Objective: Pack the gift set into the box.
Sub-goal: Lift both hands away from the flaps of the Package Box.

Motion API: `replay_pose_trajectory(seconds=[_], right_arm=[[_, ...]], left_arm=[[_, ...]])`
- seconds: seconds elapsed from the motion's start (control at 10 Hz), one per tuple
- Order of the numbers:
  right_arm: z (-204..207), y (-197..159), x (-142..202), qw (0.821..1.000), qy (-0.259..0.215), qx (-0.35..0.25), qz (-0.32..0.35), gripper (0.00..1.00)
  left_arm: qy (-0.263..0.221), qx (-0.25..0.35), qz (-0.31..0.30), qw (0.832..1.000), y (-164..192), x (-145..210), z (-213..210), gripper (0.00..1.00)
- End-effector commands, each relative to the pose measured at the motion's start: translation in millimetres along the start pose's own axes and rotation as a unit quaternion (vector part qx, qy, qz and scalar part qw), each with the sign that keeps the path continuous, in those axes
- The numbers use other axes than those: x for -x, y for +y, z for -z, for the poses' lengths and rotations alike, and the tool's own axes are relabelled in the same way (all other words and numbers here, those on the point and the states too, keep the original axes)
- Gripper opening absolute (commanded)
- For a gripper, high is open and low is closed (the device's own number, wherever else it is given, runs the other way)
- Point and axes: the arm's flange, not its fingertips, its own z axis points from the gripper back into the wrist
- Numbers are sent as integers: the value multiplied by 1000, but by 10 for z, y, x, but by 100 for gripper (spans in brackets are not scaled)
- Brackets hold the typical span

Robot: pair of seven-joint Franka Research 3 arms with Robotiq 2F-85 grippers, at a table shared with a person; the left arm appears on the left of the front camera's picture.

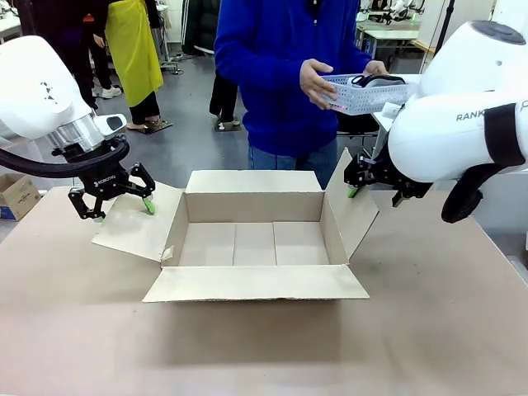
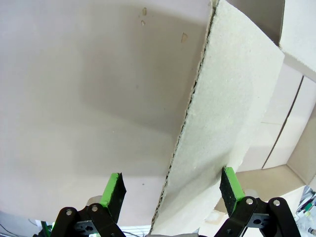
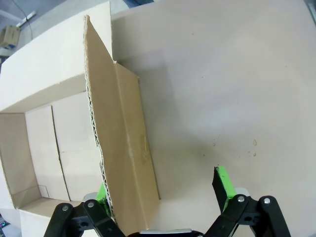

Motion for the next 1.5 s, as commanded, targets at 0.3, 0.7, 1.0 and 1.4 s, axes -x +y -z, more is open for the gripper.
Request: replay_pose_trajectory(seconds=[0.3, 0.7, 1.0, 1.4], right_arm=[[-8, 11, -25, 1000, -3, 9, 2, 100], [-8, 11, -25, 1000, -3, 9, 2, 100], [-8, 11, -25, 1000, -3, 9, 2, 100], [-8, 11, -25, 1000, -3, 9, 2, 100]], left_arm=[[-4, -9, -7, 1000, 2, 20, -19, 100], [-4, -9, -7, 1000, 2, 20, -19, 100], [-4, -9, -7, 1000, 2, 20, -19, 100], [-4, -9, -7, 1000, 2, 20, -19, 100]])
